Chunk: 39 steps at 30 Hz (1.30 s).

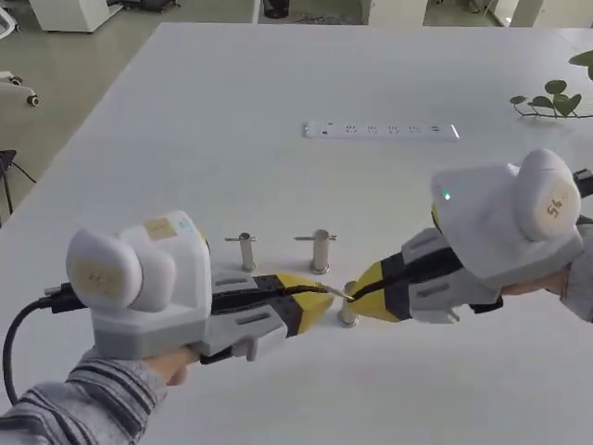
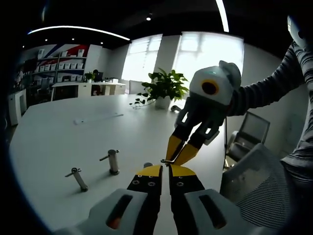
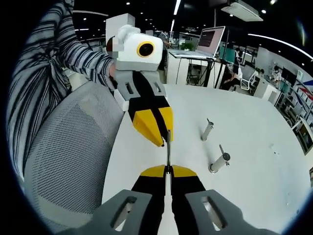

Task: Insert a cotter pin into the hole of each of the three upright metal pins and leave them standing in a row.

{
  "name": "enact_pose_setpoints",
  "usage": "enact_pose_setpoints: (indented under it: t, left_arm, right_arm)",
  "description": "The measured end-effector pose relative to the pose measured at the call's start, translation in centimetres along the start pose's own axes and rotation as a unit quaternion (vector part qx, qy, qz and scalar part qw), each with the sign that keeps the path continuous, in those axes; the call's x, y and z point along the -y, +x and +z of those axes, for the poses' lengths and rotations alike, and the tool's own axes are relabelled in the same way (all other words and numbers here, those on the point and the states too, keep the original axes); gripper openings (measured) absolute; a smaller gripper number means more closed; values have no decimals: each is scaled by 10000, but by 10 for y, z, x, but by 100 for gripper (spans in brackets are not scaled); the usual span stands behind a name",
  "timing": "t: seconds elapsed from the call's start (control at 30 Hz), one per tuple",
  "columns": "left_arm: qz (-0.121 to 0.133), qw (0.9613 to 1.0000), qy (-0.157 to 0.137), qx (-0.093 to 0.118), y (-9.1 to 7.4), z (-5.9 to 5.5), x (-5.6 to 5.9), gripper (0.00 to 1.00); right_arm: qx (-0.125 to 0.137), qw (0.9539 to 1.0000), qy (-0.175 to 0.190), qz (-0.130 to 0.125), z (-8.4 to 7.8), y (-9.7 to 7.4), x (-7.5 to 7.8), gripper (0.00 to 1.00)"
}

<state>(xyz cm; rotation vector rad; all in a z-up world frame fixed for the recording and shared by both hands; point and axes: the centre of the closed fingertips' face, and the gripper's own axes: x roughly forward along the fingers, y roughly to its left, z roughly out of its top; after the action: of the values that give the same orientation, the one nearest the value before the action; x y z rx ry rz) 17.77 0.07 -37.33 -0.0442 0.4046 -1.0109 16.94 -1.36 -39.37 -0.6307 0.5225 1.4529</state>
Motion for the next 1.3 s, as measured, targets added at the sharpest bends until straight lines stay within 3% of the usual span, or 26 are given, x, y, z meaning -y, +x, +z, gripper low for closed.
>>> enact_pose_setpoints:
  t: [0.1,0.33,0.63,0.73,0.8,1.1,1.3]
  left_arm:
    - [124,9999,46,2,3,-1,-5,11]
    - [361,9992,173,-11,15,-6,-13,19]
    - [724,9958,518,-218,32,-21,-20,30]
    - [867,9927,825,-156,38,-19,-23,28]
    - [889,9926,792,-226,43,-22,-24,31]
    - [1027,9894,818,-619,58,-41,-35,27]
    - [1028,9878,840,-815,67,-51,-35,24]
  right_arm:
    - [-171,9997,-41,-146,-11,-4,8,0]
    - [-716,9963,-186,-438,-42,-15,27,0]
    - [-1299,9890,-524,-469,-73,-18,38,0]
    - [-1392,9877,-576,-416,-79,-16,38,0]
    - [-1467,9863,-636,-398,-83,-13,39,0]
    - [-1537,9854,-611,-401,-96,-2,49,0]
    - [-1548,9854,-597,-374,-99,1,48,0]
